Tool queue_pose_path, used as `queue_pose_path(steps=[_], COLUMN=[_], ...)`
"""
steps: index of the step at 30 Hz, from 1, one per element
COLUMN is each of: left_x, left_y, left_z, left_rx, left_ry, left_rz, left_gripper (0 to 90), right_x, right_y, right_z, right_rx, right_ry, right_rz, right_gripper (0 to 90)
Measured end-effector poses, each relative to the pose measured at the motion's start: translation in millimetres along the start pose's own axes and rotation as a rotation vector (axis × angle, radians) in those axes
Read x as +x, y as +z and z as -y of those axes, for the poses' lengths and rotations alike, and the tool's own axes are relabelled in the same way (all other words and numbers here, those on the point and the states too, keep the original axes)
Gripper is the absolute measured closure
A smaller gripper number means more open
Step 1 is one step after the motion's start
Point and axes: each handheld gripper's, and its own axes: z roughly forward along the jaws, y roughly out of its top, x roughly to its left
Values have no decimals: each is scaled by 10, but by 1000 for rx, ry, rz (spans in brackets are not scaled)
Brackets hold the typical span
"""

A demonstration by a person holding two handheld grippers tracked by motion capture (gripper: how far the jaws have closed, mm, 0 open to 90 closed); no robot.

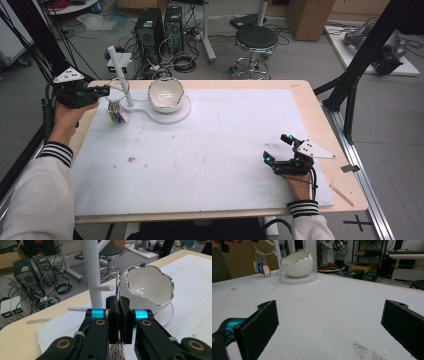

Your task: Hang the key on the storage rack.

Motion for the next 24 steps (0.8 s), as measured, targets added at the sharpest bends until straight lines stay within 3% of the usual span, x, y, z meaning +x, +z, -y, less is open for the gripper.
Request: queue_pose_path(steps=[20, 24], left_x=[151, 159], left_y=[163, 189], left_z=[116, 132], left_rx=[4, 18], left_ry=[-51, -46], left_rz=[-66, -82], left_gripper=[867, 866], right_x=[15, 17], right_y=[3, 3], right_z=[15, 15], right_rx=[5, 5], right_ry=[-20, -17], right_rz=[-3, -3], right_gripper=[9, 9])
